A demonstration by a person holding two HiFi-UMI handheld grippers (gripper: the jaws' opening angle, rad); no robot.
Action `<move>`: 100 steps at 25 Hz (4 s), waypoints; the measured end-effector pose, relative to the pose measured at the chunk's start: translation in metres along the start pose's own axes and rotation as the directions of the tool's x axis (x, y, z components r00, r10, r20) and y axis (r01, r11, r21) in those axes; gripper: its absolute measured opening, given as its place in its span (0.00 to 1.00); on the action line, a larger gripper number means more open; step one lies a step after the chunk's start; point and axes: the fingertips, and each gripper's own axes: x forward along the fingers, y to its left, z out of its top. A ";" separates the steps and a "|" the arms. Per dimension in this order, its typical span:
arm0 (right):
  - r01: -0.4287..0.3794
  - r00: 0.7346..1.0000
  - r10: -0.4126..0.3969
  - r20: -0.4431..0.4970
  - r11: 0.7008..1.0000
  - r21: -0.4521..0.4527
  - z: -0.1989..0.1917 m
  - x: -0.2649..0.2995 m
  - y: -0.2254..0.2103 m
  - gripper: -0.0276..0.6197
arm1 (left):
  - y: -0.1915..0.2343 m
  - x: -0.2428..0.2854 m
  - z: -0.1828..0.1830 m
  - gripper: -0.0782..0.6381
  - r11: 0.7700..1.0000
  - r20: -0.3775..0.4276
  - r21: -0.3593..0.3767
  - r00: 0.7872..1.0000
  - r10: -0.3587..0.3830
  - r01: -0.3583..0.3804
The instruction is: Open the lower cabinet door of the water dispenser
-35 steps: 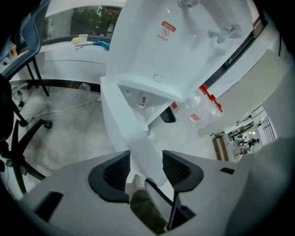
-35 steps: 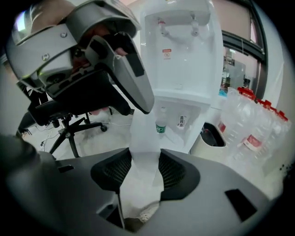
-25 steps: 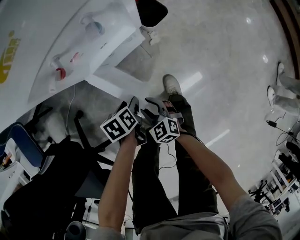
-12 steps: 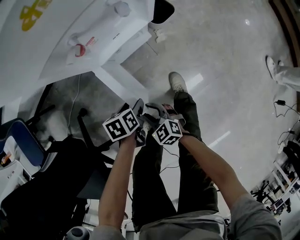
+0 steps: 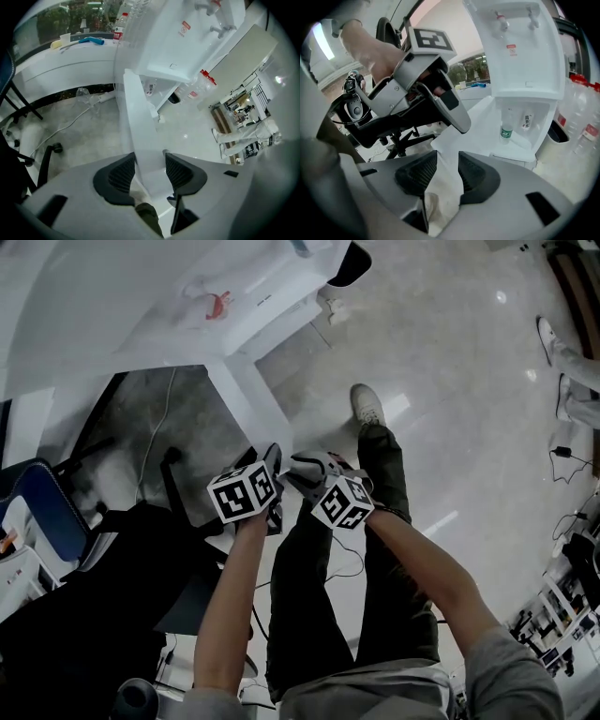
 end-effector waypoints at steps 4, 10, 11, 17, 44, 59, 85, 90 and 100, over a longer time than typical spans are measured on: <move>-0.036 0.999 0.034 0.030 0.997 0.064 0.011 -0.003 0.000 0.26 | 0.015 -0.007 -0.003 0.39 0.999 -0.008 0.034 1.000 0.000 0.000; -0.053 0.995 0.037 0.090 0.983 0.176 0.032 -0.006 -0.005 0.14 | 0.040 -0.017 -0.004 0.39 0.992 -0.055 0.124 0.998 -0.001 0.008; -0.051 0.994 0.032 0.102 0.981 0.185 0.036 -0.007 -0.006 0.12 | 0.044 -0.019 -0.004 0.39 0.990 -0.062 0.137 0.998 0.001 0.008; -0.039 0.990 0.003 0.143 0.967 0.250 0.047 -0.009 -0.011 0.08 | 0.062 -0.026 -0.002 0.38 0.980 -0.078 0.200 0.997 0.021 -0.005; -0.088 0.964 -0.005 0.266 0.937 0.338 0.170 -0.084 0.005 0.06 | -0.011 -0.158 0.030 0.30 0.977 0.158 0.209 0.984 -0.080 0.046; -0.008 0.931 -0.080 0.356 0.971 0.239 0.327 -0.238 0.060 0.06 | -0.128 -0.377 0.092 0.12 0.948 0.536 0.317 0.826 -0.172 -0.008; 0.179 0.713 -0.142 0.686 0.984 0.017 0.485 -0.402 0.138 0.06 | -0.231 -0.589 0.117 0.12 0.886 0.821 0.444 0.459 -0.341 -0.136; 0.191 0.695 -0.141 0.705 0.982 0.008 0.491 -0.408 0.143 0.06 | -0.243 -0.602 0.118 0.12 0.864 0.829 0.473 0.419 -0.369 -0.175; 0.231 0.660 -0.125 0.741 0.972 -0.043 0.497 -0.420 0.149 0.06 | -0.258 -0.613 0.114 0.12 0.833 0.841 0.496 0.372 -0.392 -0.245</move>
